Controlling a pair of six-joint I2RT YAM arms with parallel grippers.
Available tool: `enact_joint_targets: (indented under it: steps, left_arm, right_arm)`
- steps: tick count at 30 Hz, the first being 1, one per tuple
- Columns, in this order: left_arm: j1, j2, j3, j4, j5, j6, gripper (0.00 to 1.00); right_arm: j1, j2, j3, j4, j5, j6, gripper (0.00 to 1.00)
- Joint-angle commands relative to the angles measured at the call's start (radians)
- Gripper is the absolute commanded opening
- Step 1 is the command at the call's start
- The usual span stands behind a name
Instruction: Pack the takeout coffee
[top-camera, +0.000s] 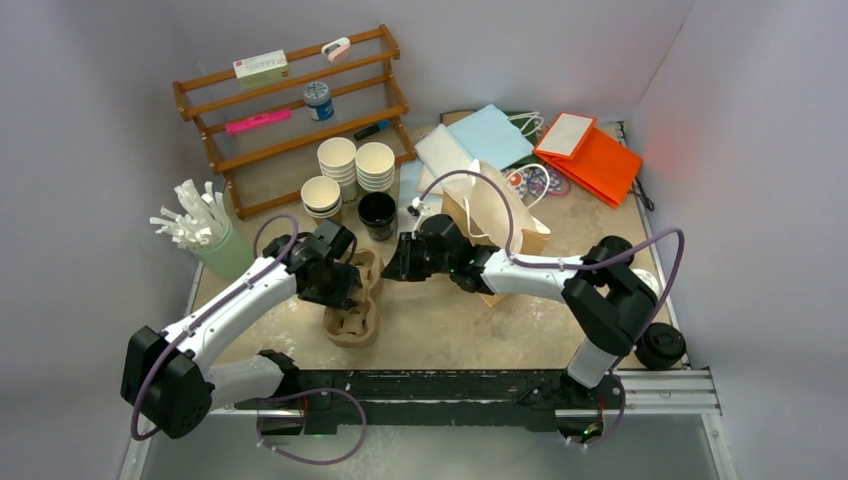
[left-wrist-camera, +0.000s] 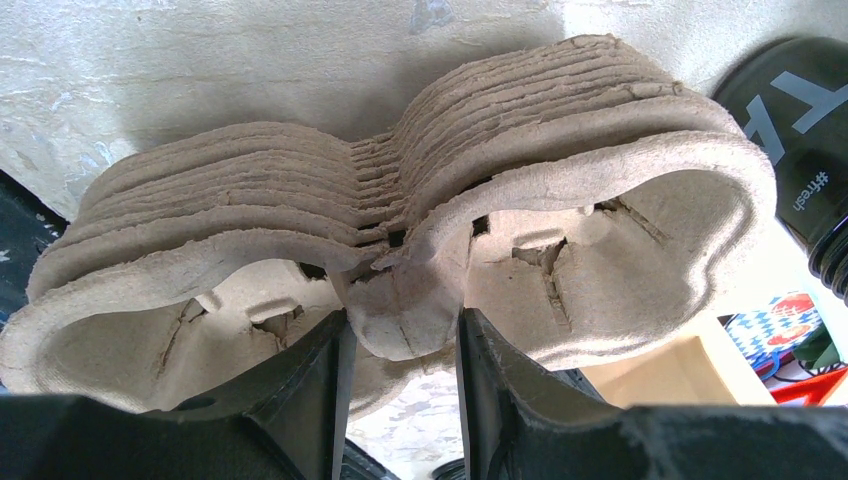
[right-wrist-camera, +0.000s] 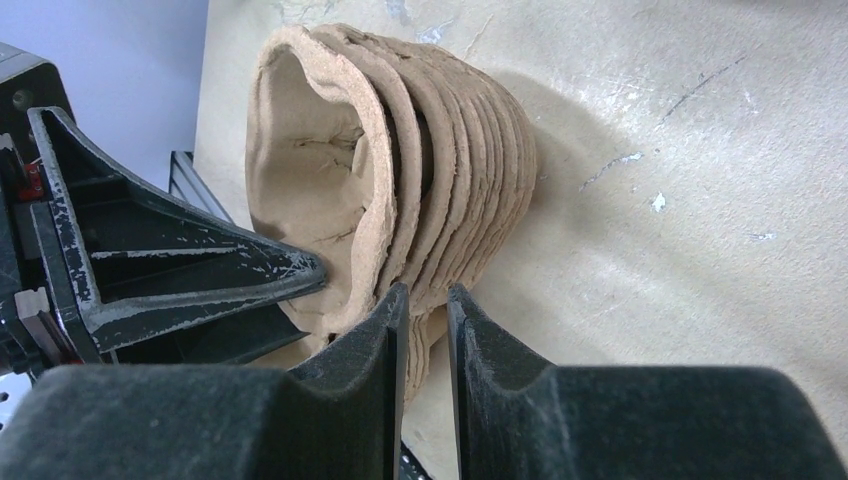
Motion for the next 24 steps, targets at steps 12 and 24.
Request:
enact_joint_targets:
  steps: [12,24]
  left_arm:
    - [0.015,-0.008,-0.011,0.009,0.010,0.036,0.30]
    - [0.016,-0.006,-0.015,0.027,0.018,0.051,0.28]
  right_arm:
    - [-0.004,0.022,0.050,0.038,-0.038,-0.008,0.23]
    - [-0.005,0.032,0.054,0.036,-0.055,-0.017,0.22]
